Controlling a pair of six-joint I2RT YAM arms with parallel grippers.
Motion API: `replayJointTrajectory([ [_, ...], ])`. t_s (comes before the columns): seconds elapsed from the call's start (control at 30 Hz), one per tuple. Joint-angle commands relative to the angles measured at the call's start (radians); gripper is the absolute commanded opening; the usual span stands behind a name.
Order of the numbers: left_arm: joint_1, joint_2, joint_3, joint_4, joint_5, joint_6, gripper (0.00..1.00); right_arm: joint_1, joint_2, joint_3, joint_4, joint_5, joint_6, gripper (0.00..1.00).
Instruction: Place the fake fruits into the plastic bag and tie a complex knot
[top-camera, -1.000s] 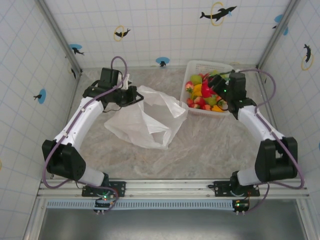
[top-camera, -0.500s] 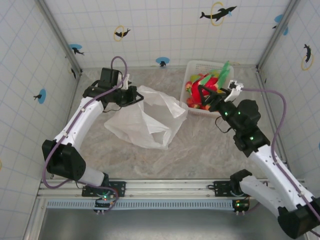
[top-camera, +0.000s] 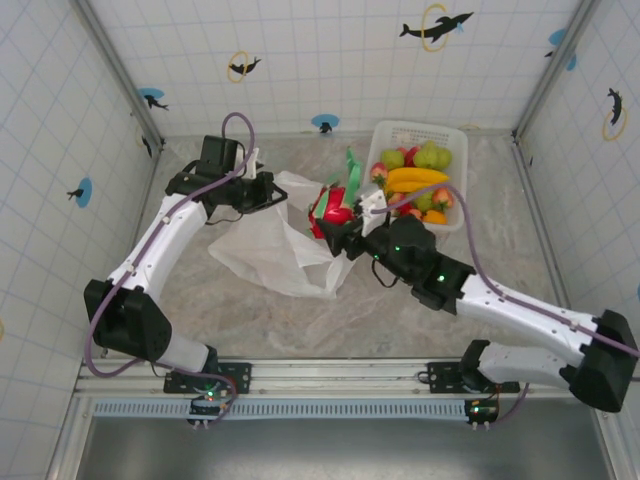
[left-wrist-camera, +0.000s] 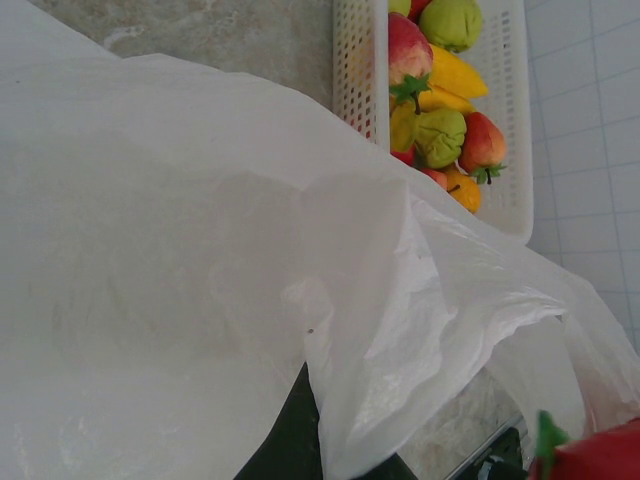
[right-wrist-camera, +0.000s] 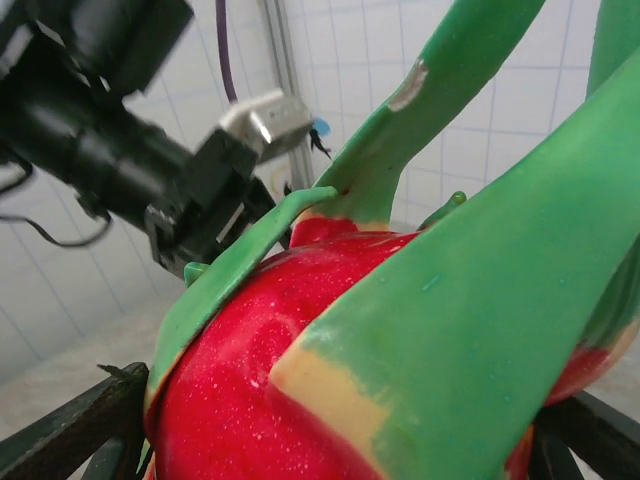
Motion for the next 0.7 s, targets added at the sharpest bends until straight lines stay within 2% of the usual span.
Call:
replayJointTrajectory([
  [0.0,-0.005,-0.014,0.022,-0.014,0.011,0.015,0.00,0.028,0.053,0.093,0.164,0.095,-0.102,0.59],
  [0.37,-0.006,-0.031,0.028,-0.035,0.020,0.035,0.00,0.045,0.241,0.100,0.218,0.312,-0.309,0.59],
  [0.57,-0.006,-0.036,0.031,-0.047,0.029,0.054,0.00,0.029,0.252,0.052,0.243,0.343,-0.377,0.59],
  [0.67,-0.005,-0.034,0.034,-0.043,0.032,0.047,0.00,0.037,0.248,0.018,0.246,0.301,-0.417,0.59],
])
